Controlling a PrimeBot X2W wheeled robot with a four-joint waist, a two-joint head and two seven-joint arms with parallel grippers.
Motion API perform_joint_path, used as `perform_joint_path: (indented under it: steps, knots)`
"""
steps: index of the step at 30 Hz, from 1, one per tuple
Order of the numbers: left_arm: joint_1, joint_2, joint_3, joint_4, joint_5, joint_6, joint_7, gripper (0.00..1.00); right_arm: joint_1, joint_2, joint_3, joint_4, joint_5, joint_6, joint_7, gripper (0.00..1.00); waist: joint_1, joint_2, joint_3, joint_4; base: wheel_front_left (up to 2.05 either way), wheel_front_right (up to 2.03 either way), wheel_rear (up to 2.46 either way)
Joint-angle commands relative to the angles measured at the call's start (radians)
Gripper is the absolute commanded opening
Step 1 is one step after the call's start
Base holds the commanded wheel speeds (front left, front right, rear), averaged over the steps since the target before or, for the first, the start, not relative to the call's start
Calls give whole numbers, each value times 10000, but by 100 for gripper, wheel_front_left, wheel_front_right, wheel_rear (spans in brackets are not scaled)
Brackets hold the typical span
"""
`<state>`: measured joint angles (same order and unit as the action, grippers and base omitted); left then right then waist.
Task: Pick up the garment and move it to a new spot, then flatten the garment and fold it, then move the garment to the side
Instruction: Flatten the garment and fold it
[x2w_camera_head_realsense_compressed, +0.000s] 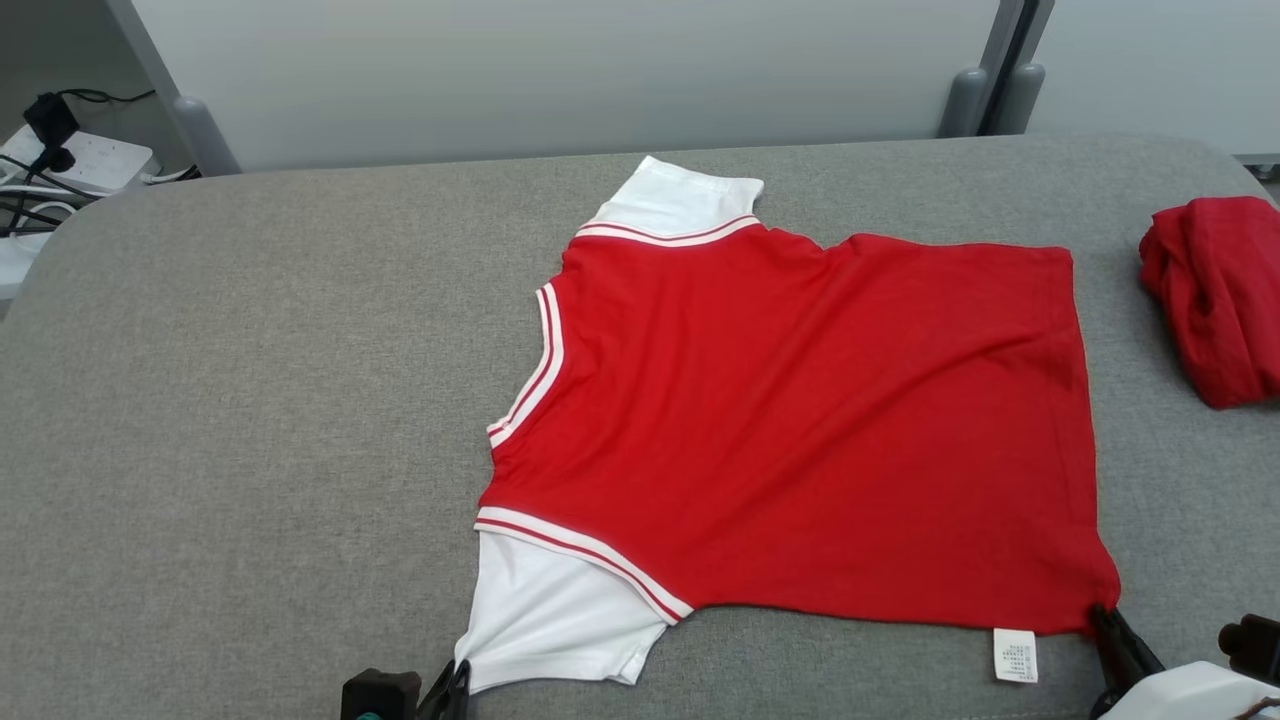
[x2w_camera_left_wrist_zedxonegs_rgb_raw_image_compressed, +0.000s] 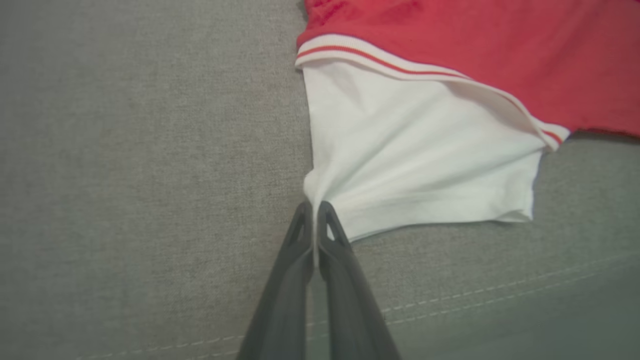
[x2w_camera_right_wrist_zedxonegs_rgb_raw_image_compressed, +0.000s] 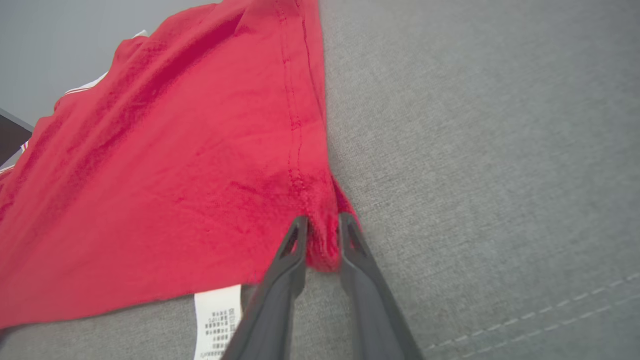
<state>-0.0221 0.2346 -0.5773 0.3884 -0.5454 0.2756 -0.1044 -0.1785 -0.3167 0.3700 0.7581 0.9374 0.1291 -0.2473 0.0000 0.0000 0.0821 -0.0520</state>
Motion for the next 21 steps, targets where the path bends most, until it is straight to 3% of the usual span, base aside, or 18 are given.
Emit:
perform_joint_path:
  steps: [1,7,13,21]
  knots:
    - [-144,153,306,-258,62,120,-25,0,-182,-210,238,-119,136,16,-143,0,0,0,-2,27,0,0,0]
    - [-65,250,244,-534,10,124,148,0,90,-489,429,-244,262,16,-144,0,0,0,-89,104,0,0,0]
    - [268,567,199,-1368,-88,192,587,0,702,-1015,480,-1113,191,16,-144,0,0,0,-146,5,0,0,0]
    - [1274,1597,-64,-3728,39,577,1786,0,1502,-1982,760,-2127,229,16,-104,0,0,0,-286,-152,0,0,0]
